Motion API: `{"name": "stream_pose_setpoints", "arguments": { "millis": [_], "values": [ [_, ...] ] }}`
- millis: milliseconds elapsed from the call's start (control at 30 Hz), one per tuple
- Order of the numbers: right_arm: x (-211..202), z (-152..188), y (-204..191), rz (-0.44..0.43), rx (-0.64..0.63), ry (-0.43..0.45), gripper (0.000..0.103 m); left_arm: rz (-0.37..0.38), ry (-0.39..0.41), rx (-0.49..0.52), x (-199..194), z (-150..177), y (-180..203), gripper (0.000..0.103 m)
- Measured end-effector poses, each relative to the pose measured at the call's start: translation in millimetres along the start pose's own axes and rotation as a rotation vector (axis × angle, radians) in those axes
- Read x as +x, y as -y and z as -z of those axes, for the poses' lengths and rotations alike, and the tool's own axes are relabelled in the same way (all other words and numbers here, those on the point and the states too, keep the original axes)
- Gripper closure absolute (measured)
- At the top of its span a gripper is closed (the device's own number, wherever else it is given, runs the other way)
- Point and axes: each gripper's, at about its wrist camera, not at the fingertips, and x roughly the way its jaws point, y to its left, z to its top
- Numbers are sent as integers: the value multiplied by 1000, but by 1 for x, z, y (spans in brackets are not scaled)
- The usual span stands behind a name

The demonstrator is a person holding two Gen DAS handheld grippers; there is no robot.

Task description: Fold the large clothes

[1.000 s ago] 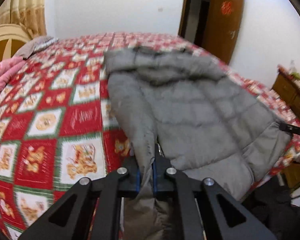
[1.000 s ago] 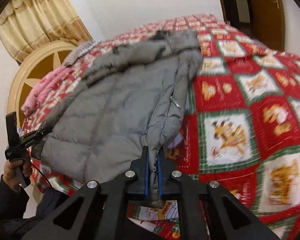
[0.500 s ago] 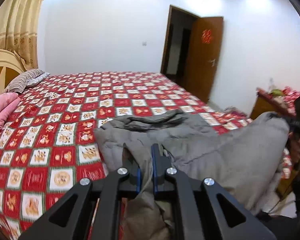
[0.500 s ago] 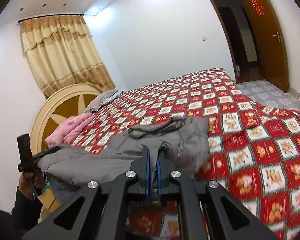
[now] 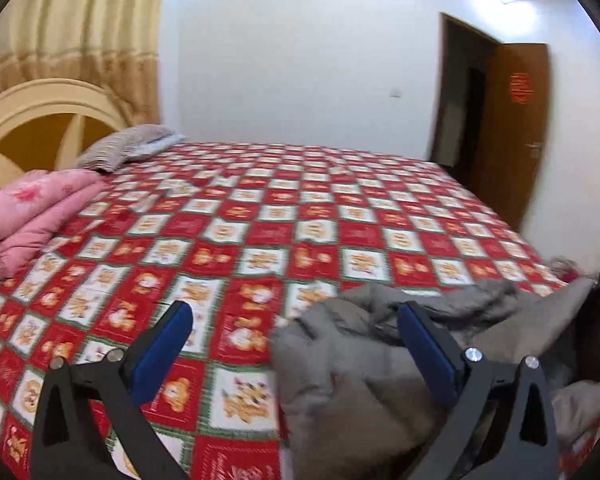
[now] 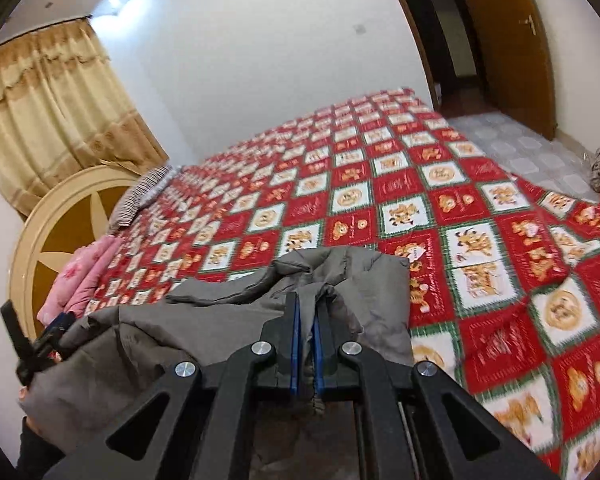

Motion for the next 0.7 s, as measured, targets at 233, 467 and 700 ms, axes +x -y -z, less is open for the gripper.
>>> {"name": "stream_pose_setpoints", "arguments": {
  "millis": [233,467,700],
  "values": [
    [78,-20,20,68,81,-8,32,-237,-54,-71,37,-8,1,0],
    [41,-4,-17,33,-59,90,16,-251,94,-14,-10,-2,25,0],
    [39,44,-62,194,-282,126,19,-124,24,247,32,16,114,0]
  ]
}}
